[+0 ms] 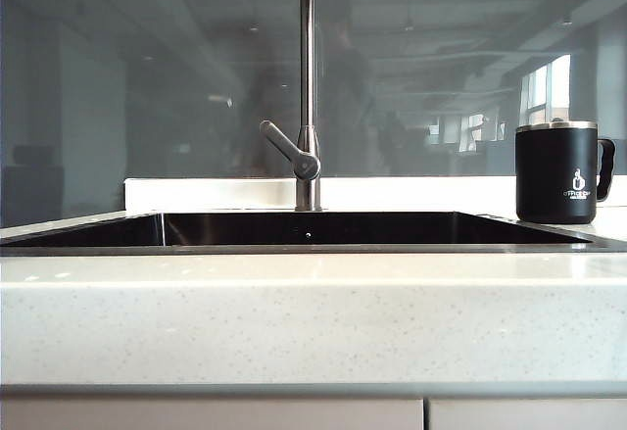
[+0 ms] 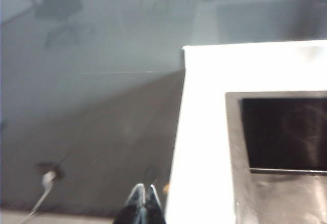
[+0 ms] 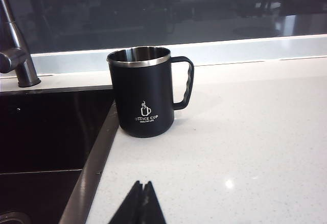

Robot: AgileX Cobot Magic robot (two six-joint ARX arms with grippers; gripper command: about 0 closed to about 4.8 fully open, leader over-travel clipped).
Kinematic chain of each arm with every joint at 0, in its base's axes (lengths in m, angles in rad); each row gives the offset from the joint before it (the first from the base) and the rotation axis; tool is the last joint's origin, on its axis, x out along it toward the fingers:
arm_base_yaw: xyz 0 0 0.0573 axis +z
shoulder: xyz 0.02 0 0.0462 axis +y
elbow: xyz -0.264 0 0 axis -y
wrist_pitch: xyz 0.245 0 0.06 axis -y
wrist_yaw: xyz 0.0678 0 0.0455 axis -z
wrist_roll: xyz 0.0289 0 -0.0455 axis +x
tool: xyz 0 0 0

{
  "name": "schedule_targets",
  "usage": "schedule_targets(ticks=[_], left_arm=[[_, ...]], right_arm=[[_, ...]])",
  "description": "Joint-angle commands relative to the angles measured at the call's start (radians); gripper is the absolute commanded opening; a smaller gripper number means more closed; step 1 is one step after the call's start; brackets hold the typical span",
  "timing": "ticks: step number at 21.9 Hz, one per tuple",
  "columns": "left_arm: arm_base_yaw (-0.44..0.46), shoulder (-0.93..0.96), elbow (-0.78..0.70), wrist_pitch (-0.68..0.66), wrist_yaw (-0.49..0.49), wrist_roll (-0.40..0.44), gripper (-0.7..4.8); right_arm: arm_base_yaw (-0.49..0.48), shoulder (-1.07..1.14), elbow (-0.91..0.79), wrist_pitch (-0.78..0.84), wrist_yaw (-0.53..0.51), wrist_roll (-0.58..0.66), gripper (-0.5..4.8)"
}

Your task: Pick up the mug next to the sink, go to the faucet to get some water, pour the water into the sink, and finally put the mug back to its place.

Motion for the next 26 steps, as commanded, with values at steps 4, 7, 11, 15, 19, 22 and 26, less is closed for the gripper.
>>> schedule_targets(ticks=[4,7,11,15,19,22,26], left_arm=[[0.018,-0.258,-0.348,0.321,0.011,-0.056,-0.06],[0.053,-0.370,-0.439,0.313,0.058,-0.086,-0.06],[0.066,-0.484,-0.437,0.099,0.075,-0.085,-0.06],[0.063,-0.512,-0.437,0.037,0.085,-0.081,-0.06],[0.063,-0.512,-0.437,0.037,0.095,-0.078,-0.06],[0.063,-0.512,-0.437,0.037,0.095,-0.066,-0.06],[0.063,-0.512,-0.437,0.037,0.122,-0.066,-0.05]], right_arm=[[0.000,-0.002,-0.003,0.019,0.002,-0.003,-0.08],[0.000,-0.002,-0.003,0.019,0.002,-0.003,-0.08],[0.000,-0.002,-0.003,0.019,0.002,-0.003,-0.08],[0.000,-0.002,-0.003,0.019,0.002,-0.003,-0.08],[0.000,-0.002,-0.003,0.018,0.002,-0.003,-0.08],[0.000,-0.002,-0.003,0.019,0.002,-0.003,-0.08],[0.000,-0.002,-0.003,0.019,0.002,-0.003,-0.08]])
